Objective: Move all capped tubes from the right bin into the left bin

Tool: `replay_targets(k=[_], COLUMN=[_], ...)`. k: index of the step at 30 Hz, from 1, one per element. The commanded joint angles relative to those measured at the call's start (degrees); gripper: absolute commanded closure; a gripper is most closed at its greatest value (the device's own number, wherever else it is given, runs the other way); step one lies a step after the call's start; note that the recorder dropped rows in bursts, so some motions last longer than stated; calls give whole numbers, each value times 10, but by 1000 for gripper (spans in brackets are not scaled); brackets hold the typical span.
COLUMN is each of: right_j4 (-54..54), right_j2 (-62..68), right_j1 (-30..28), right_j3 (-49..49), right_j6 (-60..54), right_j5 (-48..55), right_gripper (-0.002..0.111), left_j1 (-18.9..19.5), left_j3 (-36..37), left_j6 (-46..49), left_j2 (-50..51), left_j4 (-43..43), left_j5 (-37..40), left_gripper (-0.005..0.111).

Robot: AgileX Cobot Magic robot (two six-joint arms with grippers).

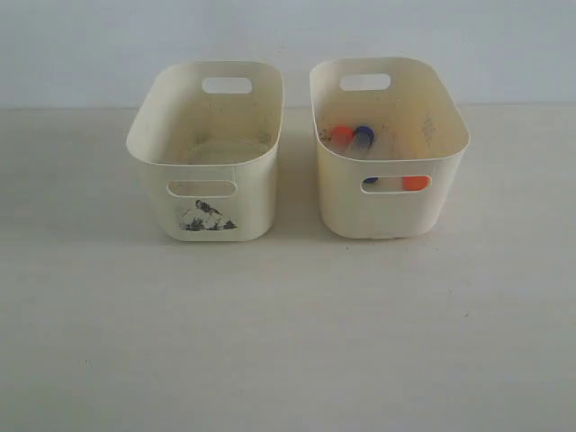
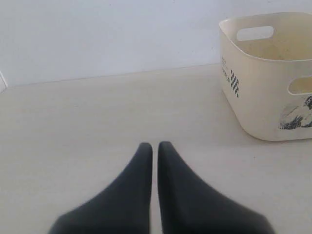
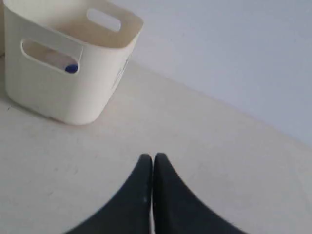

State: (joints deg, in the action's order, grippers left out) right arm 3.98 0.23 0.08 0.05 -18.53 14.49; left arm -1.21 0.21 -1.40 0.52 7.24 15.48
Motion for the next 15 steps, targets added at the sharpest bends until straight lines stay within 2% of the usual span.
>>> replay_targets(k=[1,3,5,6,7,8,9,11,12,14,15], right_j4=[10,7,7,7,-13,-33,-35,-35,-35,-35,-43], right_j2=[-2,-2,-2,-2,-2,-2,-2,-2,4,70,94], right_j1=[-1,-1,-1,-1,-1,-1,-1,-1,-1,-1,-1], right_j3=[-1,-1,-1,-1,-1,-21,-43,-92,-138,-158,-158], right_j6=[-70,-11,123,126,107,135,173,220,255,255,262], right_j5=[-257,-470,-682,-812,-845,-845,-784,-545,-271,-61,-17], right_gripper=[108,108,108,108,108,108,108,108,108,108,108], left_j1=[1,1,1,1,1,1,1,1,1,1,1], left_j3=[-2,-2,-2,-2,-2,-2,-2,-2,-2,-2,-2], left_j6=[-7,-7,-7,-7,-7,-7,-7,-7,-7,-7,-7], left_j2=[-1,-1,-1,-1,-1,-1,-1,-1,-1,-1,-1], left_j4=[-6,-6,-6,-6,-6,-6,-6,-6,-6,-6,-6], left_j5=[-5,-5,-5,-5,-5,-5,-5,-5,-5,-5,-5], left_gripper=[102,102,102,102,102,102,102,102,102,102,102])
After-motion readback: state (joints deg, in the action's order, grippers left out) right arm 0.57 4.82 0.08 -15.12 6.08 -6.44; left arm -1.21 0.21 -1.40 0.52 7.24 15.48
